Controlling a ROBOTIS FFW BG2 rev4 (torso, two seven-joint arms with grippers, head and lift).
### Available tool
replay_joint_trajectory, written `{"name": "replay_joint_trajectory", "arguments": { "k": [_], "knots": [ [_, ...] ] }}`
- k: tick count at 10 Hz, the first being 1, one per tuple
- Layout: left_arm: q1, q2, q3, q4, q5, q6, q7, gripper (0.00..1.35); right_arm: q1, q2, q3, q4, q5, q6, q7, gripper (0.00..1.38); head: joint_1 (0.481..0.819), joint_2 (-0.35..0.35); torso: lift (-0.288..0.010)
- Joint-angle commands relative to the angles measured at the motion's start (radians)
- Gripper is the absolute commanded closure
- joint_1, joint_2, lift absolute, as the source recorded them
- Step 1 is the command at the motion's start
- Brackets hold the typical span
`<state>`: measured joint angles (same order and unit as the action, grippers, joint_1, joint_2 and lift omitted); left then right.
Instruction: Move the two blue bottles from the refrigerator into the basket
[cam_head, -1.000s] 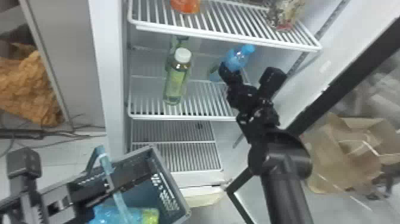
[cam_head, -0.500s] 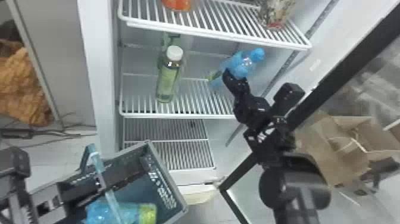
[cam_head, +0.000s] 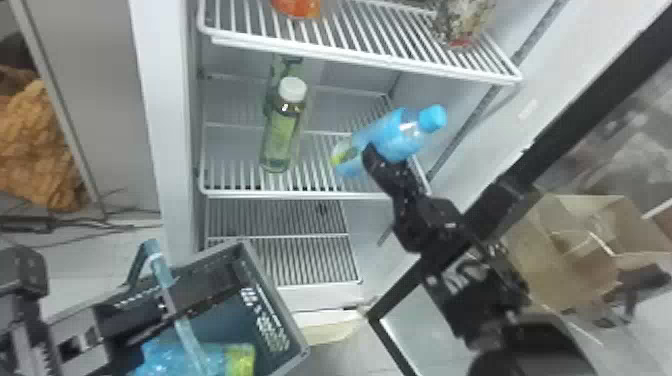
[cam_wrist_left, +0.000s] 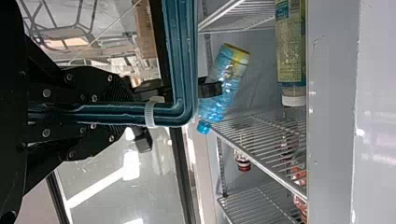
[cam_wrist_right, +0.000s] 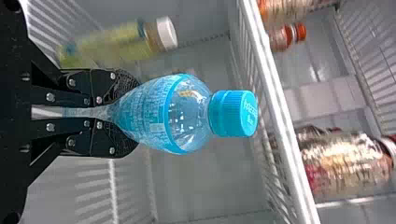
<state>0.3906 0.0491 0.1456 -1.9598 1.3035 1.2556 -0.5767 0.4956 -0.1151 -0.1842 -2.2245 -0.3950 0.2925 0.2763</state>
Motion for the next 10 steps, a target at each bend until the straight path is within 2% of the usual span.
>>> {"name": "replay_joint_trajectory", "arguments": {
  "k": [1,3,6,10],
  "knots": [
    [0.005,0.0,0.0,0.0,0.003,-0.004,0.0,1.2,0.106,0.0,0.001,-0.099,-0.054,0.061,0.017,1.27,0.695,-0.35,-0.22],
    [0.005,0.0,0.0,0.0,0.007,-0.006,0.0,1.2,0.209,-0.003,0.013,-0.197,-0.116,0.135,0.054,1.27,0.695,-0.333,-0.22],
    [0.007,0.0,0.0,0.002,0.005,-0.006,0.001,1.2,0.285,-0.015,0.035,-0.319,-0.209,0.247,0.112,1.27,0.695,-0.269,-0.22],
    [0.007,0.0,-0.004,0.002,0.011,-0.011,0.003,1.2,0.307,-0.034,0.033,-0.373,-0.189,0.508,0.181,1.27,0.695,-0.196,-0.22]
  ]
}}
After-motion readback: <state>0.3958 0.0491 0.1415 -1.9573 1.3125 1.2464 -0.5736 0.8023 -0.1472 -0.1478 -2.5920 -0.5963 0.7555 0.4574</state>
